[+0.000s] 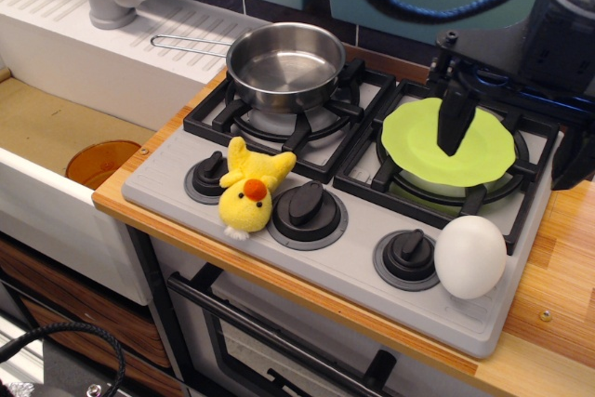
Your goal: Put egg on plate and stuffedduck in pot or pan on stove
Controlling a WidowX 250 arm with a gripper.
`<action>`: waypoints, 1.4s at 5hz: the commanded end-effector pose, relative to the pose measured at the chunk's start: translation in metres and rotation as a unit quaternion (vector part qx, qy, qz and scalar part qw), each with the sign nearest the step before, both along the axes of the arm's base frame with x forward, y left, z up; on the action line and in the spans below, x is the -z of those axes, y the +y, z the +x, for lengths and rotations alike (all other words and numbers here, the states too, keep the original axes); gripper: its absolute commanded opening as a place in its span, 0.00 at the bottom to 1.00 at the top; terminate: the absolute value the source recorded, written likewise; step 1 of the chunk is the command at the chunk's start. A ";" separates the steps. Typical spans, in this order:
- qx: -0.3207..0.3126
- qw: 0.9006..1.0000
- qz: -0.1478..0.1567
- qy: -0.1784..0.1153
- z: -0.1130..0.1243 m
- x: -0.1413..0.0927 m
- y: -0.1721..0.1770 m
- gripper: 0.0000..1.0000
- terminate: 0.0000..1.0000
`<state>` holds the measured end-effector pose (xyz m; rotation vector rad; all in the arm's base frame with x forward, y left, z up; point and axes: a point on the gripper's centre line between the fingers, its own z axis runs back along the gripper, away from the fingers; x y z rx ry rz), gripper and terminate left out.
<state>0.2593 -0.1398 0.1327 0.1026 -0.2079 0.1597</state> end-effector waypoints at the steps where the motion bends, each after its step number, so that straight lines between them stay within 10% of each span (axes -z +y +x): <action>1: 0.000 1.000 0.000 0.000 0.000 0.000 0.000 1.00 0.00; 7: -0.012 0.998 -0.023 -0.061 -0.003 0.076 -0.012 1.00 0.00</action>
